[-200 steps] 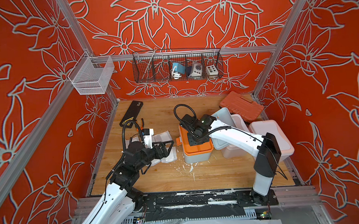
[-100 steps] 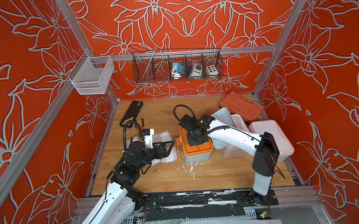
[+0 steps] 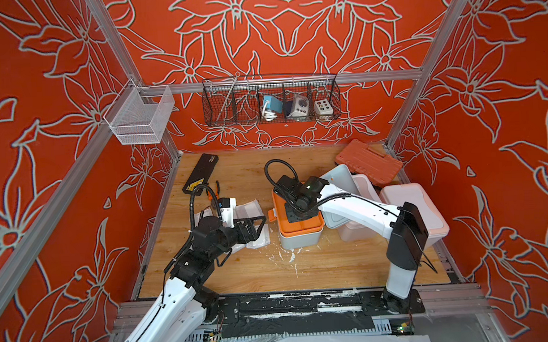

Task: Open first aid kits and take out gauze
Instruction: Place the compartment layer in the first aid kit.

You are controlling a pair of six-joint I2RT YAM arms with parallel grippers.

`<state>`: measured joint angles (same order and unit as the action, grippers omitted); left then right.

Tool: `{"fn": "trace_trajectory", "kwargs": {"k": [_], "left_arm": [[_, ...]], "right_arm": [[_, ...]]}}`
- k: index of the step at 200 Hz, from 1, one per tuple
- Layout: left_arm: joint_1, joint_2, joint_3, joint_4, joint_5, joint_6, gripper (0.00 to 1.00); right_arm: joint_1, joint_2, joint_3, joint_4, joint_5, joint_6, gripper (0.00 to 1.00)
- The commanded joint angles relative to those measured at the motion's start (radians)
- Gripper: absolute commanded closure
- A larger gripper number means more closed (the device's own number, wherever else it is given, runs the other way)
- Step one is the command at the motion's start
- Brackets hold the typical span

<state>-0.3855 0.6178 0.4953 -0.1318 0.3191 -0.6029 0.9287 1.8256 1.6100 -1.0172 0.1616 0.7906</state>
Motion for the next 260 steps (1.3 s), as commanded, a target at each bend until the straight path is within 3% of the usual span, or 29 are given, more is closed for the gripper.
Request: {"fn": "trace_trajectory", "kwargs": {"k": [1, 100, 120, 147, 158, 192, 217, 260], "left_arm": [[0.000, -0.009, -0.001, 0.023, 0.012, 0.002, 0.02], [0.000, 0.015, -0.009, 0.017, 0.014, -0.011, 0.02], [0.001, 0.025, -0.011, 0.017, 0.000, -0.031, 0.02], [0.000, 0.040, 0.002, 0.001, -0.039, -0.084, 0.02], [0.000, 0.051, 0.016, -0.015, -0.057, -0.109, 0.02], [0.001, 0.103, 0.100, -0.130, -0.113, -0.196, 0.02], [0.000, 0.154, 0.159, -0.149, -0.036, -0.254, 0.02], [-0.001, 0.264, 0.191, -0.030, 0.162, -0.266, 0.02]], "right_arm": [[-0.002, -0.041, -0.036, 0.048, 0.054, -0.008, 1.00], [-0.002, -0.027, -0.085, 0.040, 0.004, 0.029, 1.00], [-0.004, -0.045, -0.064, 0.018, -0.006, 0.013, 0.79], [-0.004, -0.082, -0.024, -0.012, -0.019, -0.015, 0.66], [-0.007, -0.107, -0.010, -0.017, -0.023, -0.027, 0.46], [-0.015, -0.191, 0.007, -0.016, -0.028, -0.084, 0.14], [-0.037, -0.271, 0.003, -0.006, -0.043, -0.149, 0.05], [-0.157, -0.427, -0.058, 0.002, -0.040, -0.240, 0.02]]}}
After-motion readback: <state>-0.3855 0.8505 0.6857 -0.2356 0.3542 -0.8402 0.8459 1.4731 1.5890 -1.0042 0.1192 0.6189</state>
